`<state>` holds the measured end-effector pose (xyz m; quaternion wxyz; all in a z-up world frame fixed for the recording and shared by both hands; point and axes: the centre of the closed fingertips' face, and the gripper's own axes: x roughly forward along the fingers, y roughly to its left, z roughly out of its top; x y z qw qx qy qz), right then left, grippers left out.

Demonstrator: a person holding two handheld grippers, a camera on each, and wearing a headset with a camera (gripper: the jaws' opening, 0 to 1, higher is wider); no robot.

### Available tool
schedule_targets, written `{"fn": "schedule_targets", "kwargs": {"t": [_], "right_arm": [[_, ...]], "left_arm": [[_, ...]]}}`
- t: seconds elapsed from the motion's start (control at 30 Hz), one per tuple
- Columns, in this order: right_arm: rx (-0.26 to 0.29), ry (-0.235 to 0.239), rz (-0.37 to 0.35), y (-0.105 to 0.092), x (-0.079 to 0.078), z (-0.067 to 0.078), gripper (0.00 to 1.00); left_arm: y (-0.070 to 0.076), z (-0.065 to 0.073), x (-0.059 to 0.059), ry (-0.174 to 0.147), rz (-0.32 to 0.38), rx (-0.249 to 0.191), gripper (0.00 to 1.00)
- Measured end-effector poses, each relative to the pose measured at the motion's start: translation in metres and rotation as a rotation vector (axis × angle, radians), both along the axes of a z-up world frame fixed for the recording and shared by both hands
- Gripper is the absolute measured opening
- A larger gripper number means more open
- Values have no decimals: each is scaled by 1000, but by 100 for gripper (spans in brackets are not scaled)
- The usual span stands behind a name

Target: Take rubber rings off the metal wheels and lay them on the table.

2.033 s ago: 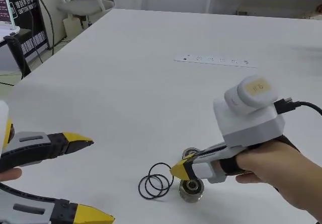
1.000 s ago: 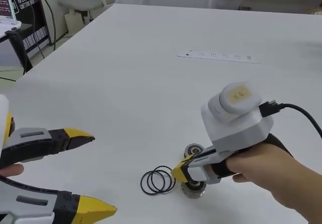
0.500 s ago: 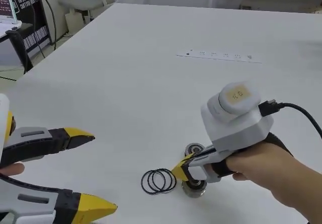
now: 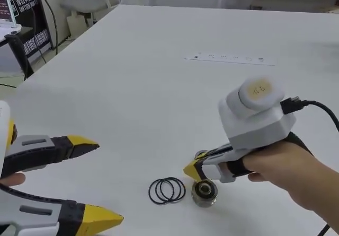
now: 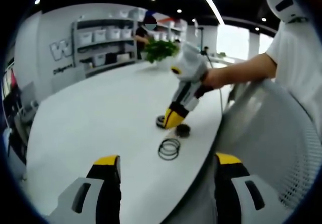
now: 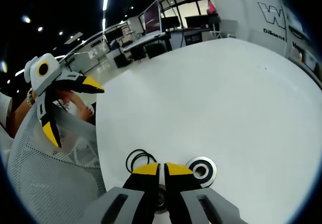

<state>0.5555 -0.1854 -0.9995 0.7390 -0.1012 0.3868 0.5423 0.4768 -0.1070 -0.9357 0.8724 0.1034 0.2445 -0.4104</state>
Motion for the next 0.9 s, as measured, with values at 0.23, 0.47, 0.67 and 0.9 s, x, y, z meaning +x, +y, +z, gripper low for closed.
{"fn": "schedule_targets", "kwargs": {"t": [0.23,0.47,0.67,0.9], "right_arm": [[33,-23,-14,-1,5,13,2],[102,-52,-73,-8,19,34,3],[157,-66,-148,-20,35,46,3],[127,-44,-200,-40,46,29,3]], "left_arm": [[2,3,2,-26,2,24,74],[-2,11,1,-50,-36,60,73],[-11,27,8,-76,-59,54,73],[-30,52,22,-131,-74,-5,74]]}}
